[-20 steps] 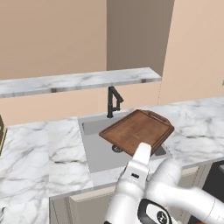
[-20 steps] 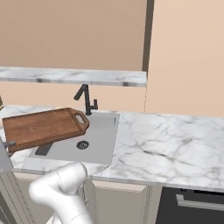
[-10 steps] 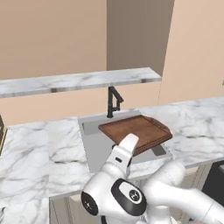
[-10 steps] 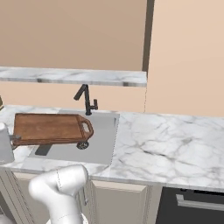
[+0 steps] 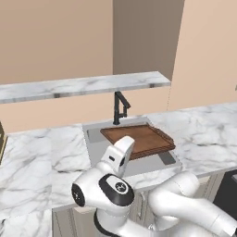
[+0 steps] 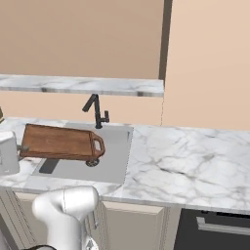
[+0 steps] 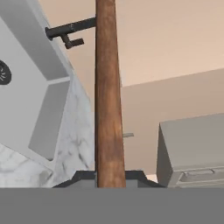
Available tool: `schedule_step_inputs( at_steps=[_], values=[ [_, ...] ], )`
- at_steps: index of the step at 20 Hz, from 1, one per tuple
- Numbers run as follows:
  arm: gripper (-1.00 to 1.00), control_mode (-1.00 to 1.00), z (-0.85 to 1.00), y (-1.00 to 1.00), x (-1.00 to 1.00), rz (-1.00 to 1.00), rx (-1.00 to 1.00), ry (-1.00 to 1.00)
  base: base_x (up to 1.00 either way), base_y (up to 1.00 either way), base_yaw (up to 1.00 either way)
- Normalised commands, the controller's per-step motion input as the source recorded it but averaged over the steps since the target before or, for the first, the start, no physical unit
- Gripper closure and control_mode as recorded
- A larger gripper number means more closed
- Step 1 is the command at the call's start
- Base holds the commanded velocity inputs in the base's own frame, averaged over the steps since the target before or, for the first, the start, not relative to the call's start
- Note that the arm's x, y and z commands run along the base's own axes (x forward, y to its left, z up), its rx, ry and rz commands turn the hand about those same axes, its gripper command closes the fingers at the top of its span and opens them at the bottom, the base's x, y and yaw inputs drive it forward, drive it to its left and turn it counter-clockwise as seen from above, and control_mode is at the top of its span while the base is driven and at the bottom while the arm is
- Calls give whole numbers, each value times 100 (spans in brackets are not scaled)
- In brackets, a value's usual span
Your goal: Move the cutting board and knife to the sink. Then move spray from the shelves to the counter.
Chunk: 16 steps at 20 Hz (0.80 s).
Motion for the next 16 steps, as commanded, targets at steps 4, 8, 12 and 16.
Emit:
schedule_step_inputs(
  at_steps=[4,8,12,16],
  values=[
    [100,-100,-29,7,40,0,5,6,0,0,0],
    [100,-100,-32,6,46,-2,1,4,0,0,0],
    [100,-100,-29,2,45,-3,0,4,0,0,0],
    [100,-100,-30,10,32,-10,0,5,0,0,0]
  ],
)
